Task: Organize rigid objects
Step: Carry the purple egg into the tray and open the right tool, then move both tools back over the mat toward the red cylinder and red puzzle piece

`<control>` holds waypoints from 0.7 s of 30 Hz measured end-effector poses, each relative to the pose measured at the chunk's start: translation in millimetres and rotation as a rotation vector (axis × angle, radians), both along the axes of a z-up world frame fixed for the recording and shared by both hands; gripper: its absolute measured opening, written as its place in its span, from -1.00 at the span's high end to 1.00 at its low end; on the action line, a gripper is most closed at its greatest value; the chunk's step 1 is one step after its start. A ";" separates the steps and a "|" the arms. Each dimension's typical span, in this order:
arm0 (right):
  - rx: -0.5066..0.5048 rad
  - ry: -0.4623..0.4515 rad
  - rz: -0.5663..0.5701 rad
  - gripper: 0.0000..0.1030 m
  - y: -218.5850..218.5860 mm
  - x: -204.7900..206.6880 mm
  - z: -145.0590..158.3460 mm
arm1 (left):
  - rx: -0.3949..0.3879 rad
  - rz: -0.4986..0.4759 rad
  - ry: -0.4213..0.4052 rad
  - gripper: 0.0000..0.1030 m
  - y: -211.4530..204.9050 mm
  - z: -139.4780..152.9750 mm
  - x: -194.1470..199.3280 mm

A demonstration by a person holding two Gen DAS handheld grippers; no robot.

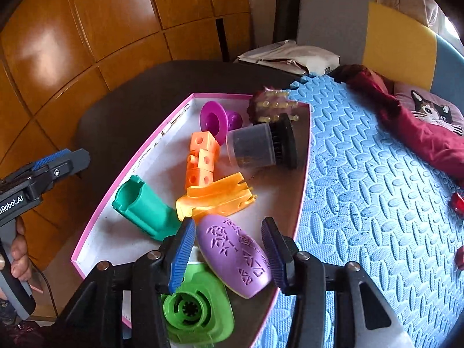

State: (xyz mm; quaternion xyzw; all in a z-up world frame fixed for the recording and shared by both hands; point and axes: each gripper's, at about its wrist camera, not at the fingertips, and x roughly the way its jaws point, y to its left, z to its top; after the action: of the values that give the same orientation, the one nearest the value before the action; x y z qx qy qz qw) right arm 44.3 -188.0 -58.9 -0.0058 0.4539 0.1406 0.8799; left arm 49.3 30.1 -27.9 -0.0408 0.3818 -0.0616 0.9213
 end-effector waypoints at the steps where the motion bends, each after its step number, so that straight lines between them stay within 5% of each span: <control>1: 0.000 -0.004 -0.006 0.07 -1.1 -1.8 1.4 | 0.004 -0.002 -0.001 -0.31 -0.7 0.2 -0.3; 21: -0.013 -0.153 -0.106 0.07 -19.0 -20.3 36.2 | 0.035 -0.040 -0.046 -0.31 -15.9 15.5 -9.4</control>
State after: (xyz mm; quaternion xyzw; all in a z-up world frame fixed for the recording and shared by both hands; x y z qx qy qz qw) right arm 24.0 -206.9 -22.7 0.0018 0.3859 0.0903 0.9181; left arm 39.9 14.2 -12.4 -0.0156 0.3624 -0.0743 0.9289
